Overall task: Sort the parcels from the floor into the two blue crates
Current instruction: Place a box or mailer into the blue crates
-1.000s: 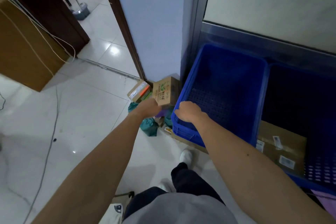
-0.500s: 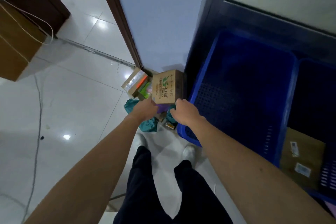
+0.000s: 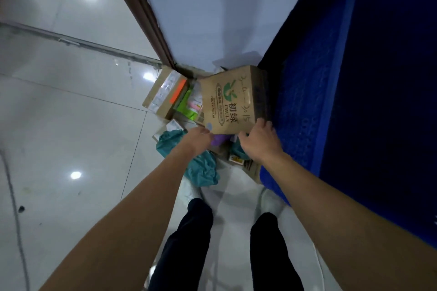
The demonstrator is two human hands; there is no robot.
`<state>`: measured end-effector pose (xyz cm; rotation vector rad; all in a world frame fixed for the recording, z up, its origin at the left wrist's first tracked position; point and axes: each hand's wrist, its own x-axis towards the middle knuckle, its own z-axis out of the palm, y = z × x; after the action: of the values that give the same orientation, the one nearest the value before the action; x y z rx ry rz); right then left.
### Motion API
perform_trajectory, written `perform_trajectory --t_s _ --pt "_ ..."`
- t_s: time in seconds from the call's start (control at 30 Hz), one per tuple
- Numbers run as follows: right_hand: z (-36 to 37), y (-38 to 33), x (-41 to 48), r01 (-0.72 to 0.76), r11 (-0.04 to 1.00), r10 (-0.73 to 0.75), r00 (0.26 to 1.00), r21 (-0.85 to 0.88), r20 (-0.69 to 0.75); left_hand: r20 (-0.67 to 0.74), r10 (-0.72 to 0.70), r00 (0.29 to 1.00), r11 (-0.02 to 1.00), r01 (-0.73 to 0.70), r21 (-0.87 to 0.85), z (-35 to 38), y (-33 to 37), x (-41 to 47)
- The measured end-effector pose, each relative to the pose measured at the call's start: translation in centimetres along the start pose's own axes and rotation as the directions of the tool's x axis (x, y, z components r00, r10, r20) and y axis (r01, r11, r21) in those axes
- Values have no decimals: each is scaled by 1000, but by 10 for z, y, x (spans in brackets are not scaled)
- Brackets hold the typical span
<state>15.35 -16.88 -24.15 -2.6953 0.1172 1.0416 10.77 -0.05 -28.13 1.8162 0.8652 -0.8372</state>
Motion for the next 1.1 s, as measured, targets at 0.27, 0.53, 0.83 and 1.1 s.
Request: perform_trajectory --t_s 0.27,0.53,0.83,1.1 --pt "49 17 63 -43 999 37 984 -31 -176 9 -44 999 999 44 -3 20 -18 94" --pt "69 19 75 -74 997 76 943 21 -324 110 -43 993 985 60 -160 40 -58 173" --pt "51 7 63 -122 977 148 977 173 -152 49 -71 996 971 80 -226 22 -2 111" --pt "8 7 34 -186 942 167 982 281 89 -15 -154 988 979 150 -138 -12 -1 67"
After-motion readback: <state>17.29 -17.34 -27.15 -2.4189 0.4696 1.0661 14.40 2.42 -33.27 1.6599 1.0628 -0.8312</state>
